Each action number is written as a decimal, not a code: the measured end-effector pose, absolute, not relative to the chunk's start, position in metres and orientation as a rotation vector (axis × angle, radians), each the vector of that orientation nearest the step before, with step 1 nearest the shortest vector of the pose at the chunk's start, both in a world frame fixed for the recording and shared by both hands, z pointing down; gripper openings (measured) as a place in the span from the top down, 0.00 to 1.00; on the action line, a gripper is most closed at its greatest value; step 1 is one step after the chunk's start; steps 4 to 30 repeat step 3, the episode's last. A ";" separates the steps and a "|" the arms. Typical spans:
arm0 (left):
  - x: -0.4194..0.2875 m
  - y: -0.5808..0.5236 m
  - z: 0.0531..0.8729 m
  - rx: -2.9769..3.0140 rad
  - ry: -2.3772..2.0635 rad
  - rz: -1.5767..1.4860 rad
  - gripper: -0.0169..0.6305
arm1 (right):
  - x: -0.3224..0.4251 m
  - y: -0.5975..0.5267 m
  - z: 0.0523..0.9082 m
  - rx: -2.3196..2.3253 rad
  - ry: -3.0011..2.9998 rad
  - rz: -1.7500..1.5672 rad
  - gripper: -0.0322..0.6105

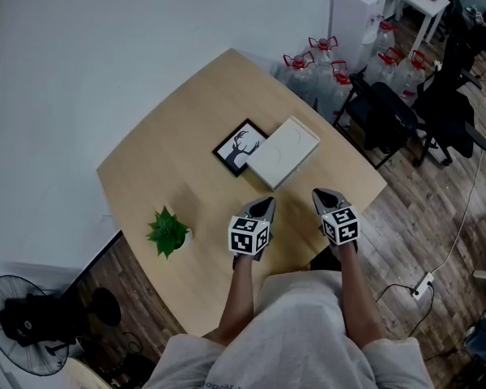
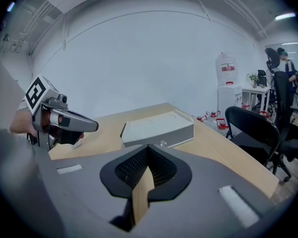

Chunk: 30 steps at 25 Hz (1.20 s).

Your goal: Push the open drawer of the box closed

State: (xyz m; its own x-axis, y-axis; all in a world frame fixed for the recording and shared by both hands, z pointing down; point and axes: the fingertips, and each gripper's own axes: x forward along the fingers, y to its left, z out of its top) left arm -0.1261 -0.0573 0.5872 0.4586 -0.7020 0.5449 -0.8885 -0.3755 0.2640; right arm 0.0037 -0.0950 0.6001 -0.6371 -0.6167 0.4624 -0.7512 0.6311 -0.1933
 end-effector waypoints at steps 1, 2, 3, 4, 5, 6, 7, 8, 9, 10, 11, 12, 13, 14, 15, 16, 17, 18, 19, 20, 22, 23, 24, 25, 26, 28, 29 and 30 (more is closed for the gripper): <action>-0.127 -0.058 0.585 2.196 -1.334 0.460 0.89 | 0.004 -0.095 0.600 1.091 -2.503 0.529 0.95; -0.128 -0.060 0.583 2.205 -1.346 0.450 0.89 | 0.003 -0.095 0.600 1.091 -2.503 0.529 0.95; -0.128 -0.061 0.580 2.215 -1.358 0.441 0.89 | 0.003 -0.095 0.600 1.090 -2.503 0.529 0.95; -0.128 -0.061 0.580 2.215 -1.358 0.441 0.89 | 0.003 -0.095 0.600 1.090 -2.503 0.529 0.95; -0.128 -0.061 0.580 2.215 -1.358 0.441 0.89 | 0.003 -0.095 0.600 1.090 -2.503 0.529 0.95; -0.128 -0.061 0.580 2.215 -1.358 0.441 0.89 | 0.003 -0.095 0.600 1.090 -2.503 0.529 0.95; -0.128 -0.061 0.580 2.215 -1.358 0.441 0.89 | 0.003 -0.095 0.600 1.090 -2.503 0.529 0.95; -0.128 -0.061 0.580 2.215 -1.358 0.441 0.89 | 0.003 -0.095 0.600 1.090 -2.503 0.529 0.95; -0.128 -0.061 0.580 2.215 -1.358 0.441 0.89 | 0.003 -0.095 0.600 1.090 -2.503 0.529 0.95; -0.128 -0.061 0.580 2.215 -1.358 0.441 0.89 | 0.003 -0.095 0.600 1.090 -2.503 0.529 0.95; -0.128 -0.061 0.580 2.215 -1.358 0.441 0.89 | 0.003 -0.095 0.600 1.090 -2.503 0.529 0.95; -0.128 -0.061 0.580 2.215 -1.358 0.441 0.89 | 0.003 -0.095 0.600 1.090 -2.503 0.529 0.95; -0.128 -0.061 0.580 2.215 -1.358 0.441 0.89 | 0.003 -0.095 0.600 1.090 -2.503 0.529 0.95; -0.128 -0.061 0.580 2.215 -1.358 0.441 0.89 | 0.003 -0.095 0.600 1.090 -2.503 0.529 0.95; -0.128 -0.061 0.580 2.215 -1.358 0.441 0.89 | 0.003 -0.095 0.600 1.090 -2.503 0.529 0.95; -0.128 -0.061 0.580 2.215 -1.358 0.441 0.89 | 0.003 -0.095 0.600 1.090 -2.503 0.529 0.95; -0.128 -0.061 0.580 2.215 -1.358 0.441 0.89 | 0.003 -0.095 0.600 1.090 -2.503 0.529 0.95; -0.128 -0.061 0.580 2.215 -1.358 0.441 0.89 | 0.003 -0.095 0.600 1.090 -2.503 0.529 0.95; -0.128 -0.061 0.580 2.215 -1.358 0.441 0.89 | 0.003 -0.095 0.600 1.090 -2.503 0.529 0.95; -0.128 -0.061 0.580 2.215 -1.358 0.441 0.89 | 0.003 -0.095 0.600 1.090 -2.503 0.529 0.95; -0.128 -0.061 0.580 2.215 -1.358 0.441 0.89 | 0.003 -0.095 0.600 1.090 -2.503 0.529 0.95; -0.128 -0.061 0.580 2.215 -1.358 0.441 0.89 | 0.003 -0.095 0.600 1.090 -2.503 0.529 0.95; -0.128 -0.061 0.580 2.215 -1.358 0.441 0.89 | 0.003 -0.095 0.600 1.090 -2.503 0.529 0.95; -0.128 -0.061 0.580 2.215 -1.358 0.441 0.89 | 0.003 -0.095 0.600 1.090 -2.503 0.529 0.95; -0.128 -0.061 0.580 2.215 -1.358 0.441 0.89 | 0.003 -0.095 0.600 1.090 -2.503 0.529 0.95; -0.128 -0.061 0.580 2.215 -1.358 0.441 0.89 | 0.003 -0.095 0.600 1.090 -2.503 0.529 0.95; -0.128 -0.061 0.580 2.215 -1.358 0.441 0.89 | 0.003 -0.095 0.600 1.090 -2.503 0.529 0.95; -0.128 -0.061 0.580 2.215 -1.358 0.441 0.89 | 0.003 -0.095 0.600 1.090 -2.503 0.529 0.95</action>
